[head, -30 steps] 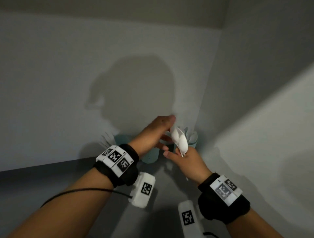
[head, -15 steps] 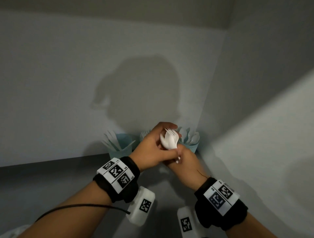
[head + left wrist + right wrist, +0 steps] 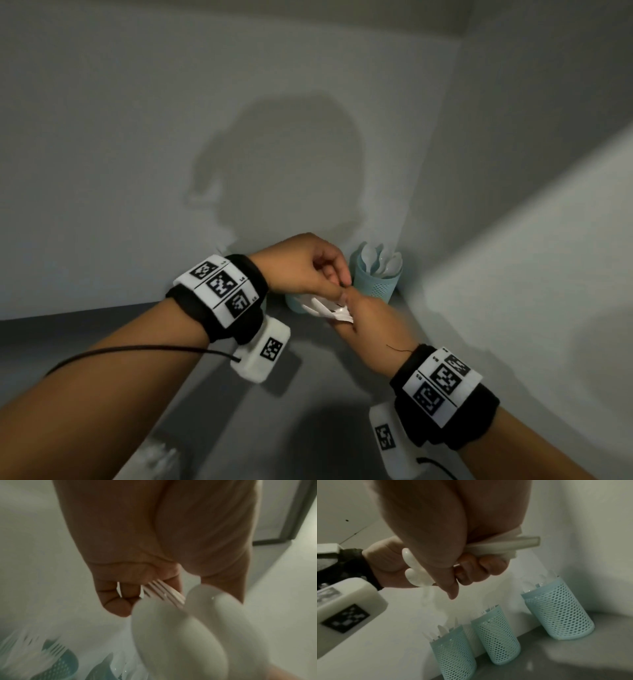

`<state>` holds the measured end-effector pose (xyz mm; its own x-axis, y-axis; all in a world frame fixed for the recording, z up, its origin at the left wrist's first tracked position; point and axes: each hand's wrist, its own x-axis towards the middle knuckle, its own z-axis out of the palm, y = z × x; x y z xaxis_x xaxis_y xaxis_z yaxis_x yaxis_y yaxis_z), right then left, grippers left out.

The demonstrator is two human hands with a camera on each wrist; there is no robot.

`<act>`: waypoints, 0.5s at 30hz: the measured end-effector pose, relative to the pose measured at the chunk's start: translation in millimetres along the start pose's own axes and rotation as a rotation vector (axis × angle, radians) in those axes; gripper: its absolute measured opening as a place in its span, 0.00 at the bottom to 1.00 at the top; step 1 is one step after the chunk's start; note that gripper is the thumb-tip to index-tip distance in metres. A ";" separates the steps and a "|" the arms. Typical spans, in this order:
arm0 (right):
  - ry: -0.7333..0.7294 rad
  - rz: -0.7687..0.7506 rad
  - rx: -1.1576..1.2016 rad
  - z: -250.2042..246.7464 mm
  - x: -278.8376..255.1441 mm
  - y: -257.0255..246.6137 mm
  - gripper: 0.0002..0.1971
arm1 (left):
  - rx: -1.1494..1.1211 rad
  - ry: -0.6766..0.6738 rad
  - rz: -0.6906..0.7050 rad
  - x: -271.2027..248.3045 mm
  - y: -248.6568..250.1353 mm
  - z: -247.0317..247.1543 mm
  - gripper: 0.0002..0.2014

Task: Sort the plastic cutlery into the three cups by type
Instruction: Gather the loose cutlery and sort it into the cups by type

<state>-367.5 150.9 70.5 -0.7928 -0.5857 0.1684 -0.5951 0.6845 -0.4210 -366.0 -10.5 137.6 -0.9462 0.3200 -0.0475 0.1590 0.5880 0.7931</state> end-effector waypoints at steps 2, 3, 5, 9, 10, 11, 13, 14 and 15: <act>0.012 0.005 0.036 1.5 1.7 -0.4 0.14 | 0.136 -0.046 -0.026 4.1 4.3 -1.2 0.08; 0.019 0.015 0.052 2.2 2.2 0.2 0.13 | 0.190 -0.050 -0.036 5.5 5.1 -1.9 0.07; 0.037 0.027 0.082 4.1 2.8 1.9 0.11 | 0.270 -0.054 -0.055 6.3 4.8 -3.9 0.06; 0.050 0.034 0.126 7.6 4.7 -0.5 0.10 | 0.227 0.068 -0.024 1.6 -4.6 -3.4 0.08; 0.056 0.032 0.137 8.1 5.5 -1.7 0.09 | 0.196 0.142 -0.009 -0.6 -8.0 -2.3 0.09; 0.062 0.027 0.142 8.7 5.6 -3.0 0.08 | 0.161 0.213 -0.005 -2.8 -12.2 -0.6 0.11; 0.070 0.019 0.147 11.3 5.0 -5.9 0.07 | 0.074 0.320 -0.006 -8.0 -20.4 3.3 0.14; 0.068 0.021 0.152 13.6 4.6 -6.5 0.07 | 0.035 0.367 -0.010 -10.9 -24.5 4.8 0.16; 0.061 0.025 0.161 17.2 4.0 -6.2 0.08 | 0.010 0.424 -0.017 -14.2 -28.6 4.9 0.16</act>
<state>-364.7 136.9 58.4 -0.8165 -0.5384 0.2081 -0.5503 0.6171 -0.5624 -355.7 -28.2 112.6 -0.9805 -0.0230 0.1953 0.1429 0.5987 0.7881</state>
